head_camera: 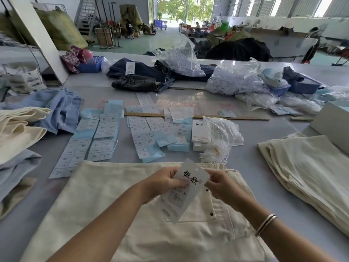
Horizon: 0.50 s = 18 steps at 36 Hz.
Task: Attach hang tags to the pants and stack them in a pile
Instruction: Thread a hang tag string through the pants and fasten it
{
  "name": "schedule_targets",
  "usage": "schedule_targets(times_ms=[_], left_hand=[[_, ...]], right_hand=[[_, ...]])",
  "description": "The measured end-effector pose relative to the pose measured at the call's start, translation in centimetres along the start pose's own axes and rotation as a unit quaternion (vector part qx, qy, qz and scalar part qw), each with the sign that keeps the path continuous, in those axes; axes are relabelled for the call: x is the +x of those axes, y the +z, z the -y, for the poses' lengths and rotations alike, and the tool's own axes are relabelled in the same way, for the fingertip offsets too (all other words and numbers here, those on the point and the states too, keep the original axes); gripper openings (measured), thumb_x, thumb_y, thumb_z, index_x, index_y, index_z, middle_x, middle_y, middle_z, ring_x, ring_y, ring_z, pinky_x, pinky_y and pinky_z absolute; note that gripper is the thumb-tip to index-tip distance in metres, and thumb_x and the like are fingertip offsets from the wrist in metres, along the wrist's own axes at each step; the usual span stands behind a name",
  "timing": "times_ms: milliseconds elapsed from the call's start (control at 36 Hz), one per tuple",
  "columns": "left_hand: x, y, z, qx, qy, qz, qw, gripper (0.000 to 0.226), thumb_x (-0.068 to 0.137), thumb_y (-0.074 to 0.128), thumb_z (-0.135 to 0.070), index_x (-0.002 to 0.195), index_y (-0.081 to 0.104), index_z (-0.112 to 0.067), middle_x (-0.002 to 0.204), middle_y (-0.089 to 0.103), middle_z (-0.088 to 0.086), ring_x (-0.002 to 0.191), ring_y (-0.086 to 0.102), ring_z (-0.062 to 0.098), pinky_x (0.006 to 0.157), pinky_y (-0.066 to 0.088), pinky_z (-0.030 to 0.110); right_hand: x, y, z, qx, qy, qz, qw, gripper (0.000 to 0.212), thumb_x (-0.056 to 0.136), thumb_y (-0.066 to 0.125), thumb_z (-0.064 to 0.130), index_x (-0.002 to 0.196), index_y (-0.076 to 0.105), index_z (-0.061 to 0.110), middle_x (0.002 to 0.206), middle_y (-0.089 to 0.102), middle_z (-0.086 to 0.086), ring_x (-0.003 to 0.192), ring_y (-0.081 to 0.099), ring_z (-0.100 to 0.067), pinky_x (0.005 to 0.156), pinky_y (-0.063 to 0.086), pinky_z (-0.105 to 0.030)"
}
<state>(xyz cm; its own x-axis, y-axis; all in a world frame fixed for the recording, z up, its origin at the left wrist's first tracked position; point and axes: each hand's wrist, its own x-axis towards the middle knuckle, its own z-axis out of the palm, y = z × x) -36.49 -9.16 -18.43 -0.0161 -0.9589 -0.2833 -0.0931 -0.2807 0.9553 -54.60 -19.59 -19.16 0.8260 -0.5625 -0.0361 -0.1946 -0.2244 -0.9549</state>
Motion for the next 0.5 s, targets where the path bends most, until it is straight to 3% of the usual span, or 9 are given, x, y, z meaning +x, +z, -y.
schedule_targets(times_ms=[83,139,194,278,389,500], left_hand=[[0.1,-0.2,0.4,-0.003,0.001,-0.008,1.0,0.031,0.078,0.067,-0.028,0.109,0.067,-0.023,0.1,0.074,-0.002,0.088,0.07,0.016,0.075,0.053,0.027],[0.1,-0.2,0.4,-0.003,-0.001,-0.019,1.0,0.03,0.076,0.067,-0.039,0.103,0.069,-0.028,0.093,0.074,-0.004,0.081,0.069,0.013,0.071,0.052,0.025],[0.2,0.1,0.4,-0.003,-0.009,-0.044,0.999,0.036,0.072,0.068,-0.056,0.094,0.073,-0.028,0.085,0.074,-0.006,0.074,0.068,0.011,0.068,0.052,0.025],[0.5,0.5,0.6,0.017,-0.011,-0.079,0.997,0.05,0.067,0.065,-0.07,0.086,0.074,-0.025,0.077,0.073,-0.006,0.066,0.066,0.009,0.063,0.049,0.022],[0.6,0.8,0.7,0.014,0.01,-0.094,0.995,0.036,0.07,0.068,-0.055,0.077,0.072,-0.02,0.067,0.066,-0.006,0.059,0.059,0.008,0.055,0.043,0.019],[0.6,0.9,0.9,0.015,0.023,-0.107,0.994,0.041,0.069,0.067,-0.051,0.085,0.074,-0.014,0.071,0.065,-0.002,0.062,0.057,0.01,0.057,0.042,0.02]], right_hand=[[-0.3,0.1,-1.1,0.035,0.021,-0.04,0.998,0.025,0.082,0.058,0.038,0.095,0.074,0.024,0.055,0.042,0.003,0.044,0.029,-0.006,0.041,0.022,-0.02],[-0.4,0.3,-1.6,0.048,0.024,-0.049,0.997,0.021,0.083,0.058,0.04,0.091,0.075,0.03,0.057,0.033,-0.003,0.046,0.025,-0.01,0.042,0.02,-0.023],[-0.4,0.6,-1.6,0.076,0.028,-0.046,0.996,0.021,0.085,0.056,0.04,0.088,0.074,0.03,0.053,0.032,0.004,0.043,0.026,-0.008,0.041,0.024,-0.019],[-0.4,0.9,-1.4,0.09,0.027,-0.051,0.994,0.022,0.095,0.052,0.029,0.091,0.074,0.028,0.051,0.038,0.006,0.041,0.031,-0.006,0.041,0.031,-0.018],[-0.3,1.5,-0.9,0.097,0.013,-0.048,0.994,0.034,0.099,0.046,0.012,0.089,0.074,0.027,0.059,0.042,-0.011,0.04,0.034,-0.009,0.04,0.033,-0.02],[-0.5,1.9,-0.5,0.125,0.004,-0.039,0.991,0.033,0.099,0.047,0.01,0.083,0.074,0.023,0.052,0.043,-0.005,0.039,0.031,-0.007,0.041,0.031,-0.021]])
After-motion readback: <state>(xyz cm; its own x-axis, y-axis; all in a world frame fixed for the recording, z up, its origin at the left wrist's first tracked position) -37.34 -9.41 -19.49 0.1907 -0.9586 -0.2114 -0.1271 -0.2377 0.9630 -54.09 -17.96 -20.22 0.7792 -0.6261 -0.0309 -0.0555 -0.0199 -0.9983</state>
